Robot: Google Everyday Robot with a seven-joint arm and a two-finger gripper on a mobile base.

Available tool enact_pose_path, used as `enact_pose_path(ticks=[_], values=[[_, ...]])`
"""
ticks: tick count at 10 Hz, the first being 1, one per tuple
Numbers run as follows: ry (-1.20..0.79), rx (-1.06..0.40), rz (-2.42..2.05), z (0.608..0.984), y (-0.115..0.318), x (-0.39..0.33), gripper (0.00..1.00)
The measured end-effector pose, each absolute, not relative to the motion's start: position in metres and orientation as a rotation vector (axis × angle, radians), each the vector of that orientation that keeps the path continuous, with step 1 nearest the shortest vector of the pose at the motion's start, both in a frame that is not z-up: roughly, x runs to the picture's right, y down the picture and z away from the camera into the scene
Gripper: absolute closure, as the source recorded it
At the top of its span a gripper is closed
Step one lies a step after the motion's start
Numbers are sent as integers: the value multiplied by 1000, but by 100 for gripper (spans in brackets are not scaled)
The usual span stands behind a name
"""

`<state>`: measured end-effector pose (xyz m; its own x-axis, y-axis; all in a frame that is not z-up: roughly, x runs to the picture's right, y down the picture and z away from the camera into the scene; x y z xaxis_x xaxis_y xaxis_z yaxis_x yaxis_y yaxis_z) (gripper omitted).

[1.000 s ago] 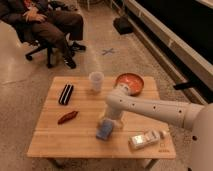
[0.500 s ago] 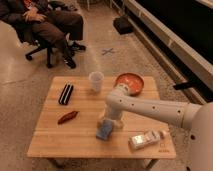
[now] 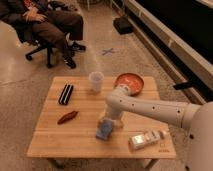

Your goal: Wipe the white sponge on the table

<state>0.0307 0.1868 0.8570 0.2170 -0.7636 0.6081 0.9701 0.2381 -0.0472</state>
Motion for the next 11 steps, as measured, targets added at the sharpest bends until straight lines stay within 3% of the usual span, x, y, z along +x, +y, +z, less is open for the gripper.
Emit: enact_pose_path(ticks=[6,9,11], values=[[-518,-470,-1275,864,187,33,20],[-517,-469,-1276,869,186,36,40],[-516,-469,-1278,870,187,37,41]])
